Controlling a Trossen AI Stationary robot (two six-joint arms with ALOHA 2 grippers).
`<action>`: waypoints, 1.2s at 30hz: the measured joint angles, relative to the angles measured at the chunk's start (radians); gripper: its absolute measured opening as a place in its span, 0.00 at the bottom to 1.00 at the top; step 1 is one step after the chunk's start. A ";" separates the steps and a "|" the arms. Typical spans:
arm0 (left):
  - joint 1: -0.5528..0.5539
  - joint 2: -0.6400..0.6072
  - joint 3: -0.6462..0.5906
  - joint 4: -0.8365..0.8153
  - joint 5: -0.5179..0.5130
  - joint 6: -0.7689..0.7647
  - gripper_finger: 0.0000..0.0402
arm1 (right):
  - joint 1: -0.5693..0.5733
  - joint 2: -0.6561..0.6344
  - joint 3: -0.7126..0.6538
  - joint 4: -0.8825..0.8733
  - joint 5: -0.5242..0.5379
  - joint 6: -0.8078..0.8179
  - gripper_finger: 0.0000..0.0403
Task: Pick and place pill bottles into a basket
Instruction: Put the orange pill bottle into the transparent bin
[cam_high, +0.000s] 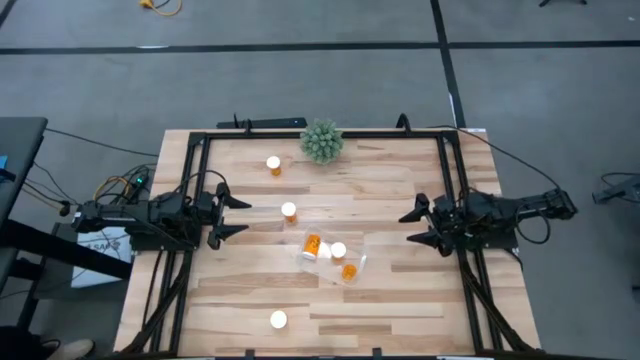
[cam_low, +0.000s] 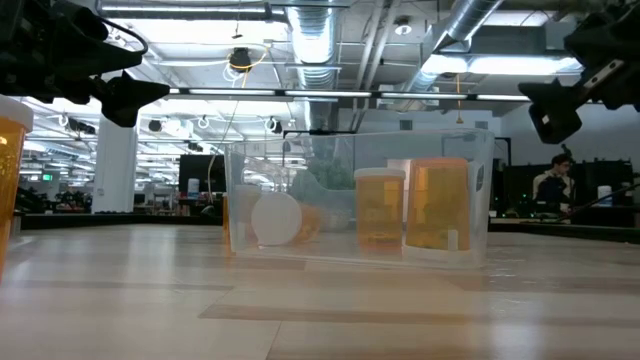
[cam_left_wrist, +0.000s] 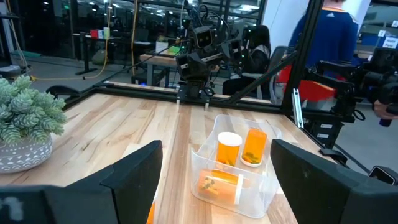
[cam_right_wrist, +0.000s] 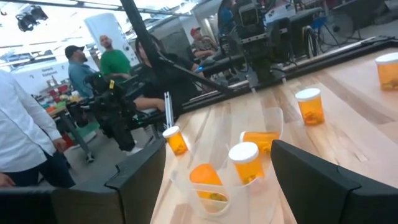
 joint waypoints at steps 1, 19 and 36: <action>0.000 0.000 0.000 0.000 0.000 0.000 0.72 | 0.000 0.002 0.000 0.000 0.000 -0.001 0.71; 0.000 0.000 0.000 0.000 0.000 0.002 0.72 | 0.000 0.002 -0.001 -0.005 0.051 -0.026 0.71; 0.000 0.000 0.000 0.000 0.000 0.001 0.72 | 0.000 0.002 -0.001 -0.005 0.051 -0.026 0.71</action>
